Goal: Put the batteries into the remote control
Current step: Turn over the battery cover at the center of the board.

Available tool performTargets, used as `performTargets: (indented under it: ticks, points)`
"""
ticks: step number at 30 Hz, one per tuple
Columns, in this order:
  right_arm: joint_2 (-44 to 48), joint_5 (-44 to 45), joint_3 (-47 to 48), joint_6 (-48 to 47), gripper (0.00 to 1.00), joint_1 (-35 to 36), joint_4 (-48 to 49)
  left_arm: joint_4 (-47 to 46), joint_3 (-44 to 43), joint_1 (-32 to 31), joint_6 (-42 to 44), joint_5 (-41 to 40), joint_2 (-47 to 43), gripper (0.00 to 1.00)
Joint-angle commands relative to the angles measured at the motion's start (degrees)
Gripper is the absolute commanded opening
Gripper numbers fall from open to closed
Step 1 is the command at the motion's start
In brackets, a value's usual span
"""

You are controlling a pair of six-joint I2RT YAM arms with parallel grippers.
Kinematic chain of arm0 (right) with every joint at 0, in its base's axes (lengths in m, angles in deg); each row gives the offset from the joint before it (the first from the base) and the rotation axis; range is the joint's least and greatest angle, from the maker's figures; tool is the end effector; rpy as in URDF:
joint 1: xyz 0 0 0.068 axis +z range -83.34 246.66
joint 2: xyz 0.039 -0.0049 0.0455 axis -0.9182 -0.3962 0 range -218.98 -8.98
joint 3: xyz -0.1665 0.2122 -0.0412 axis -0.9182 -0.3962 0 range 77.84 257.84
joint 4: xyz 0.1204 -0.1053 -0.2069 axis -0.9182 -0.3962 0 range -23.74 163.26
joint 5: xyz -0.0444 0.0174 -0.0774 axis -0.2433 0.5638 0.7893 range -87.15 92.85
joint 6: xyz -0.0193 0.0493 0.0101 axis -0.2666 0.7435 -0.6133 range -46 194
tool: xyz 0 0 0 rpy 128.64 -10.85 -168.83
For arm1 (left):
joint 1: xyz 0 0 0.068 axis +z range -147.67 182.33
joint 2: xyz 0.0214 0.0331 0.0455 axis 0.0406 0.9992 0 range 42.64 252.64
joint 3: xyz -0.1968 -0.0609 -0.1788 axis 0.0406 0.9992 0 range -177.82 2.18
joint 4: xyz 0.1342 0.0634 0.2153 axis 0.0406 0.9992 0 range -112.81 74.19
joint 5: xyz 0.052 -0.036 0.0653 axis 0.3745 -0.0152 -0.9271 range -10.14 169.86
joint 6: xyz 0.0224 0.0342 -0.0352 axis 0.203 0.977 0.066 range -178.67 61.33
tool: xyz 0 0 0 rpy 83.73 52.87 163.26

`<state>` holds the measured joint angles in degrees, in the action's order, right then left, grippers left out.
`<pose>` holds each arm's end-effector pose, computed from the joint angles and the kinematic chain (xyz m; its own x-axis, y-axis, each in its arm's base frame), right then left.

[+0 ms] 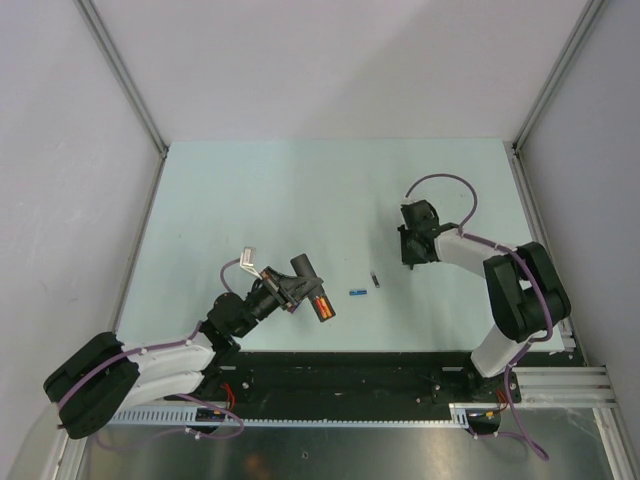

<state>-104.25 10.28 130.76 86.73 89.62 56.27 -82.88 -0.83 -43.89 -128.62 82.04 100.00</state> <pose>0.2978 0.1212 0.1617 -0.8444 -0.1204 -0.5219 -0.1435 0.9896 0.0040 0.1224 -0.1297 0.1826 -0.6787 -0.6485 -0.3446 0.3211 0.1600 -0.9334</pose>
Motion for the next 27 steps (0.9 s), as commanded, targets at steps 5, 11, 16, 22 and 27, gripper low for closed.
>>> performTargets:
  ticks: [5,11,16,22,27]
  points:
    - [3.9,-13.4,-3.5,4.4,0.0,-3.3,4.1,-2.1,5.9,-0.3,1.0,0.4,0.0,0.0]
    - [5.9,-35.9,-10.3,13.9,0.0,-5.1,18.6,-2.2,5.6,-0.3,0.7,0.5,0.3,0.0]
    - [2.9,-34.9,-11.9,14.0,0.11,-5.6,18.6,-2.2,6.0,-0.5,0.6,0.4,-0.4,0.0]
    - [2.9,-29.6,-13.9,13.6,0.26,-7.4,15.6,-2.2,6.4,-0.5,0.3,-0.2,-0.8,0.0]
    - [5.4,-24.1,-15.1,12.4,0.5,-8.2,12.2,-2.2,6.2,-0.7,0.4,-0.2,-0.3,0.0]
